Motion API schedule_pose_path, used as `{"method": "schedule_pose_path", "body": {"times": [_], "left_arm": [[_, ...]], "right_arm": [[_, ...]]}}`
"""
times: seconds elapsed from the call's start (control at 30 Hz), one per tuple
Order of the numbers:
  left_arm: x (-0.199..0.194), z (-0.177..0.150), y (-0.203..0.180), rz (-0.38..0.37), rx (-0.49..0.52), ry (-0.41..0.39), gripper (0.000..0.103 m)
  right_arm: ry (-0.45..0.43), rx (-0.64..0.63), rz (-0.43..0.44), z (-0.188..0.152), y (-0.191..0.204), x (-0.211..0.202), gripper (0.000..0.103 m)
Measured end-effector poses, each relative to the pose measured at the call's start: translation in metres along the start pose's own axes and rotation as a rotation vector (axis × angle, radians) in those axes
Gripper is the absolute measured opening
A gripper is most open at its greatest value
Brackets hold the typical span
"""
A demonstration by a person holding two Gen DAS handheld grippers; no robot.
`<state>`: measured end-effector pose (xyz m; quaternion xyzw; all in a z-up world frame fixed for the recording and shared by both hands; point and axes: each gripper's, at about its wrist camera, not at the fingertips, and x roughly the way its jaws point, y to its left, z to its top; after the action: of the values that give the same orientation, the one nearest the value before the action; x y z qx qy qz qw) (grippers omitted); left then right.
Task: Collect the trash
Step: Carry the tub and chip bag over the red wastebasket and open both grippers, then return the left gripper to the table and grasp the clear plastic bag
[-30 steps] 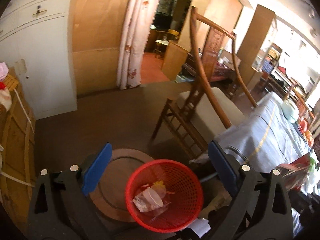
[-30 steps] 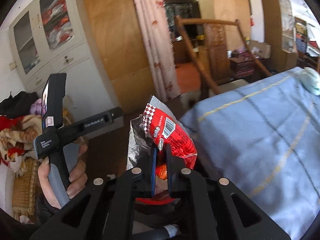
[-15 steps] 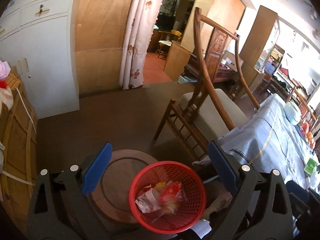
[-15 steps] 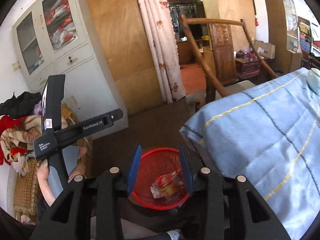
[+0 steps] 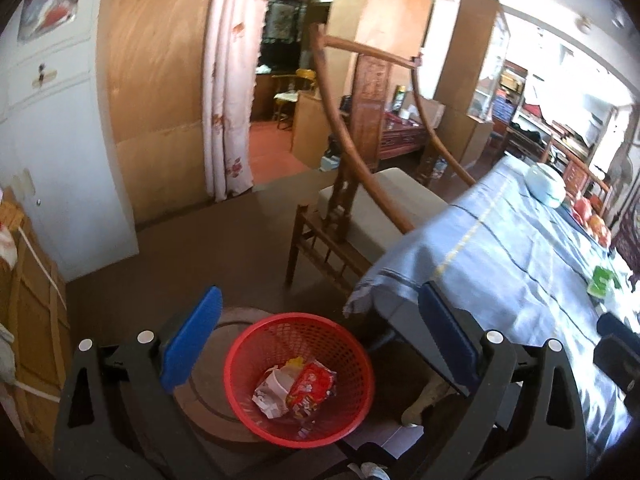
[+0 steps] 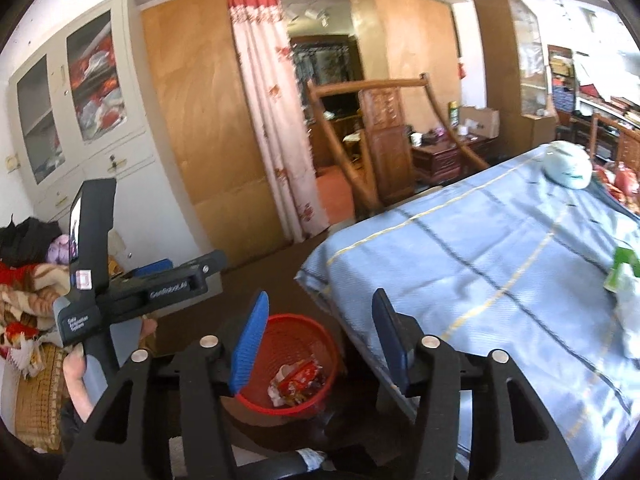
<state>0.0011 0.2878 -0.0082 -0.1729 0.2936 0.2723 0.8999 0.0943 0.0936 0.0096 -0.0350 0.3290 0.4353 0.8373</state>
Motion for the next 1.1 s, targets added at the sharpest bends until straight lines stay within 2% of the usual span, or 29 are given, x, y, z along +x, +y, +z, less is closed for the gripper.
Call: {"method": "schedule_pose_path", "body": {"times": [0.2,0.33,0.73,1.1], "left_arm": [[-0.019,-0.006,-0.040,-0.037,0.101,-0.021,0.096],[-0.026,-0.014,-0.073,-0.089,0.171,-0.006,0.096],[-0.036,-0.041,-0.173,-0.223,0.363,0.029,0.096],[-0.023,-0.053,-0.278,-0.365,0.525,0.077,0.096]], "right_arm": [[-0.086,0.044,-0.081,-0.008,-0.025,-0.045,0.072],[-0.146,0.083,-0.140,-0.016,-0.045,-0.077,0.082],[-0.300,0.236,-0.375,-0.058,-0.127,-0.177,0.092],[-0.343,0.361,-0.626,-0.104,-0.200,-0.231,0.097]]}}
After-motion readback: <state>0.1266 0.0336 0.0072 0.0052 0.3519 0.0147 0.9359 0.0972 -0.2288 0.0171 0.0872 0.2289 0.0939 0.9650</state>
